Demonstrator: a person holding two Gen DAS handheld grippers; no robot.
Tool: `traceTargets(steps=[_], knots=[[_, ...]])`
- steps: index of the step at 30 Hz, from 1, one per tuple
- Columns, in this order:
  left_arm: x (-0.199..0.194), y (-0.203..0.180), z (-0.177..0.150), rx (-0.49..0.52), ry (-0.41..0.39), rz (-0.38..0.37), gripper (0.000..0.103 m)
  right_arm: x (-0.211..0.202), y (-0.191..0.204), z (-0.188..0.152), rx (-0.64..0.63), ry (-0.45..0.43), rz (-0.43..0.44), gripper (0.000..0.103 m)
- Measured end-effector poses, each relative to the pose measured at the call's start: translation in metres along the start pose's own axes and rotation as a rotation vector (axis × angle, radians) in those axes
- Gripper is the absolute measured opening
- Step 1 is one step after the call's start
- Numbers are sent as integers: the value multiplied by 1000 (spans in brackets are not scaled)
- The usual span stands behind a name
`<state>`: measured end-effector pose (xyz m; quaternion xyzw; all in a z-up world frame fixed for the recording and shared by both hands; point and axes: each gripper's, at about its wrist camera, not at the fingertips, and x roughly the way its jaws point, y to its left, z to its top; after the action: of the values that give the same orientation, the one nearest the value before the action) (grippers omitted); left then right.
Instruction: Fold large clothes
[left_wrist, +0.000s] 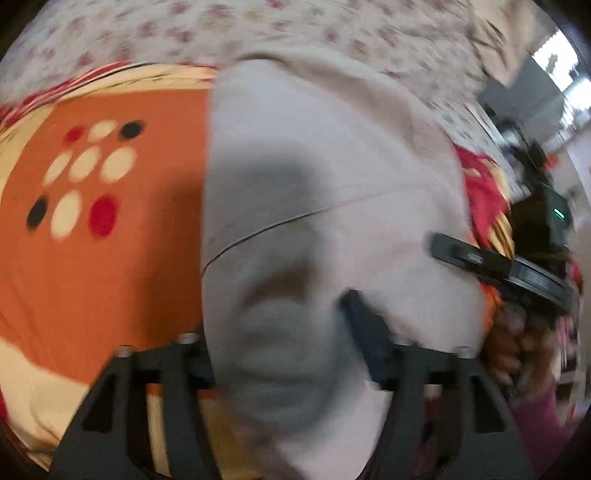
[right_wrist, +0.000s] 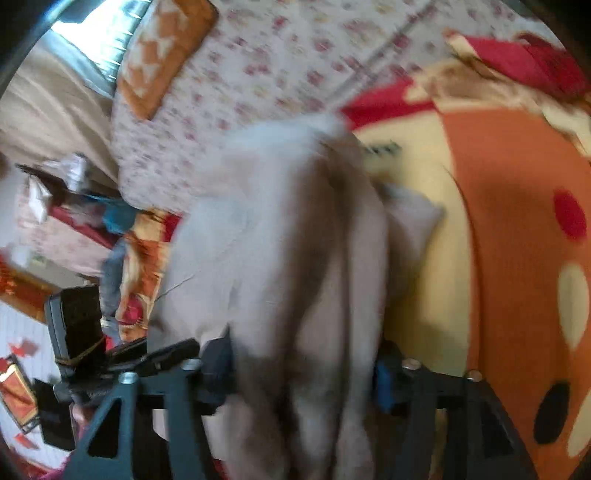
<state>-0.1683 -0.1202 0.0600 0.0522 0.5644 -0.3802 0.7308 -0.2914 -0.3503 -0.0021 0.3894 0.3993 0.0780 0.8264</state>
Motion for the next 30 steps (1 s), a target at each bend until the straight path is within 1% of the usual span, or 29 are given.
traceTargets(steps=[1, 3, 4, 5, 7, 11, 12, 13, 17, 21, 28, 30], knots=[[-5, 3, -3, -21, -23, 10, 70, -3, 2, -2, 8, -4, 0, 60], [-18, 1, -7, -39, -71, 55, 70, -21, 17, -5, -48, -53, -68, 60], [-23, -1, -8, -34, -96, 91, 70, -31, 30, -8, -106, -84, -133, 60], [-30, -5, -11, -18, -132, 145, 70, -36, 40, -11, -146, -94, -189, 60], [-39, -11, -14, 4, -169, 202, 70, -42, 55, -15, -214, -123, -257, 60], [-51, -16, -20, 42, -222, 287, 70, -54, 81, -28, -293, -187, -300, 60], [-53, -16, -21, 47, -234, 303, 70, -53, 87, -29, -309, -199, -313, 62], [-54, -17, -22, 50, -244, 312, 70, -53, 93, -31, -328, -210, -334, 65], [-61, -17, -29, 34, -268, 312, 70, -52, 107, -43, -391, -242, -406, 68], [-61, -22, -31, 31, -280, 323, 70, -50, 112, -49, -385, -252, -417, 74], [-63, -26, -35, 46, -294, 345, 70, -44, 114, -53, -380, -239, -450, 75], [-64, -26, -35, 48, -299, 348, 70, -44, 114, -53, -376, -242, -454, 81]])
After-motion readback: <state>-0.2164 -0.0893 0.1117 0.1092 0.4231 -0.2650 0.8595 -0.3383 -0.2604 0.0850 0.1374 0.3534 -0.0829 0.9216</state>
